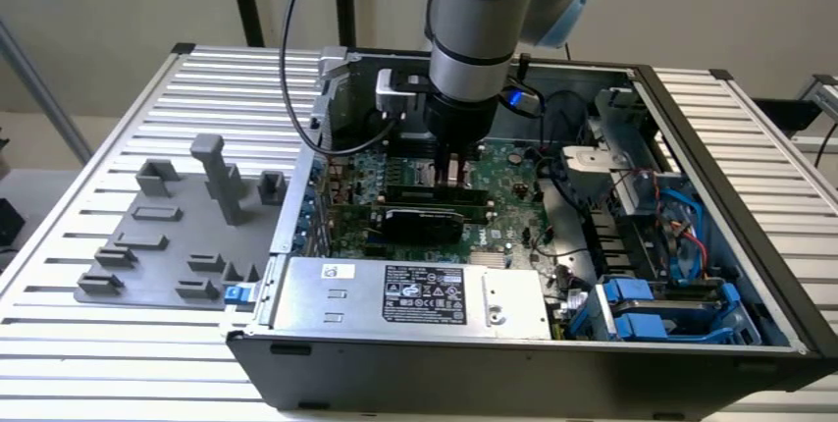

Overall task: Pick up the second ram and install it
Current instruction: 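Insert the second ram into the second slot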

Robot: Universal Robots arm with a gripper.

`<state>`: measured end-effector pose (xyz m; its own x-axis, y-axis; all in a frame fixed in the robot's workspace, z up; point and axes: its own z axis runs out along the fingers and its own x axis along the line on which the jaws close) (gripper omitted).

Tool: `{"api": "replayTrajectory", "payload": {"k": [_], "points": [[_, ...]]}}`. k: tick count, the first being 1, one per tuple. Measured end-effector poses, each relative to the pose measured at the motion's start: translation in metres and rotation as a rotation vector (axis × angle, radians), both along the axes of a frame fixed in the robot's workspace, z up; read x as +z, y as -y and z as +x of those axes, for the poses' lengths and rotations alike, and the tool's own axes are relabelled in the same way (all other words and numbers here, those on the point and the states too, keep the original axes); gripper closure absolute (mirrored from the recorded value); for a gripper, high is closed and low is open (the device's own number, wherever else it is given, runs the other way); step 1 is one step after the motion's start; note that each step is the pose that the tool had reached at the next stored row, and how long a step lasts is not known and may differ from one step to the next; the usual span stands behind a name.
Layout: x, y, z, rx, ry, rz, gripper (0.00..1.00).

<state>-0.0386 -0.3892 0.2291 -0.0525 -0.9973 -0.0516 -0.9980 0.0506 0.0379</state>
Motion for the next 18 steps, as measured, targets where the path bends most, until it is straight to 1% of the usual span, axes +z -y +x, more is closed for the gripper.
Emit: {"api": "replayTrajectory", "payload": {"k": [5,18], "points": [[-0.0002,-0.0013,0.0,0.0,-0.0001,-0.0002,0.87],[-0.0027,-0.0016,0.0,0.0,-0.0001,-0.0001,0.87]]}}
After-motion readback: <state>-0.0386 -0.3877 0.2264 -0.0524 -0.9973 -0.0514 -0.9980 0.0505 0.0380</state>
